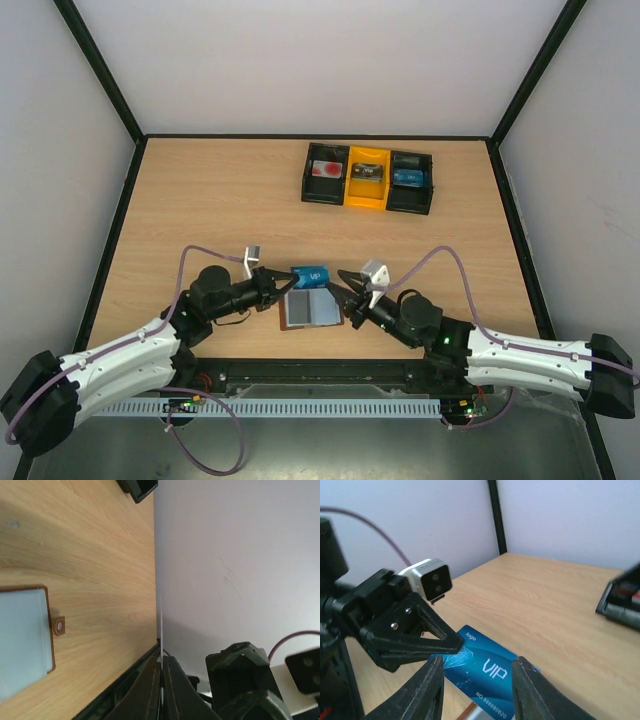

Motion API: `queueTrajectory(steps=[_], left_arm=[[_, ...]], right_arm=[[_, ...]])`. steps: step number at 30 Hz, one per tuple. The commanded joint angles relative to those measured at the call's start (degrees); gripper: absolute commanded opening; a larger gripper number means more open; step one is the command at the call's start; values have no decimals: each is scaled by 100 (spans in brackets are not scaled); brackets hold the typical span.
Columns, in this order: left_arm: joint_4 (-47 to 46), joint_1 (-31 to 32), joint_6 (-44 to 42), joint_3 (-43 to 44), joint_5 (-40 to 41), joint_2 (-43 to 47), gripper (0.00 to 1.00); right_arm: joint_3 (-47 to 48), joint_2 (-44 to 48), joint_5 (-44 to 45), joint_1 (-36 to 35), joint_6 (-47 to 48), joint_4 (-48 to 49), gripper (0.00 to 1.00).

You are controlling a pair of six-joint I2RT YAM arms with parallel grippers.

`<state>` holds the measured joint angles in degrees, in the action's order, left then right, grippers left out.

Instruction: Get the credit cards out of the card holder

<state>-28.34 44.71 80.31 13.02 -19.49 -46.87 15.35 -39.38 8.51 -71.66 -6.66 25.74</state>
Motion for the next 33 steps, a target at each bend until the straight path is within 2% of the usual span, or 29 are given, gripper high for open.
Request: queueTrajectory(steps=[1, 6, 9, 12, 16, 20, 22, 28, 33], left_arm=[[20, -15, -842, 117, 299, 173, 3], [-202, -15, -1296, 39, 319, 421, 3], [-455, -19, -1336, -87, 243, 597, 3], [-492, -24, -1379, -117, 160, 744, 3], [-441, -24, -1396, -124, 126, 887, 3], [-415, -24, -1380, -140, 65, 941, 3], [-453, -24, -1350, -161, 24, 946, 3], [-617, -24, -1220, -203, -126, 902, 3], [-928, -24, -1028, -312, -204, 888, 3]], right_arm=[[469, -61, 667, -44, -2550, -674, 37], [744, -421, 755, -41, -4593, -1119, 38], [586, -602, 299, -41, -5137, -617, 41], [596, -811, 187, -41, -5621, -551, 45], [427, -936, 66, -42, -5925, -127, 50], [241, -822, -4, -41, -5995, 382, 42], [216, -765, 49, -41, -6009, 414, 35], [71, -720, 183, -41, -6035, 547, 25], [61, -766, 269, -41, -6067, 596, 24]])
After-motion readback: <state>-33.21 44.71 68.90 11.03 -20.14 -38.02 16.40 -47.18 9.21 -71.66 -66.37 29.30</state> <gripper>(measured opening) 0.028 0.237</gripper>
